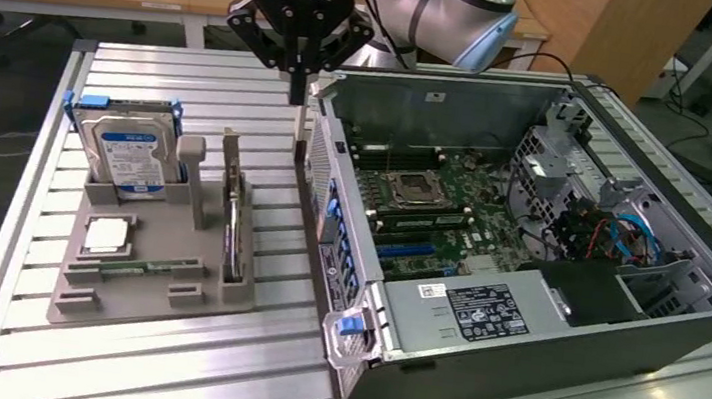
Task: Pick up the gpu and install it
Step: 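Reach for the gpu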
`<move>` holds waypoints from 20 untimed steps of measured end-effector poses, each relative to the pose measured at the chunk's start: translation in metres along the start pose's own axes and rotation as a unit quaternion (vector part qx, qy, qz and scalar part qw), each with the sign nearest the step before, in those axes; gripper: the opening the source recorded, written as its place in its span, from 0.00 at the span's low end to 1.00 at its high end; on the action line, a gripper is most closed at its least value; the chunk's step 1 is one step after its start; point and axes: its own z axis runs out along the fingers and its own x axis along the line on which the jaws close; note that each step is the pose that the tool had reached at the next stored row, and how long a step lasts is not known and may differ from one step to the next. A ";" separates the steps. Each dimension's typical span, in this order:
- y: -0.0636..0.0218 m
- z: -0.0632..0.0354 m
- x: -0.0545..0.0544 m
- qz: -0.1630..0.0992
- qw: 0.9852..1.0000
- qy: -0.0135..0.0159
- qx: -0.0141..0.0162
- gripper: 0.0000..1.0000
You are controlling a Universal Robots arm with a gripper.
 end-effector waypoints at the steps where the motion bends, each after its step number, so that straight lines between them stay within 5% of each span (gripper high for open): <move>1: 0.0000 0.0000 0.000 0.000 1.000 0.000 0.000 0.11; 20: -0.0009 -0.0003 0.011 0.000 1.000 0.000 0.000 0.11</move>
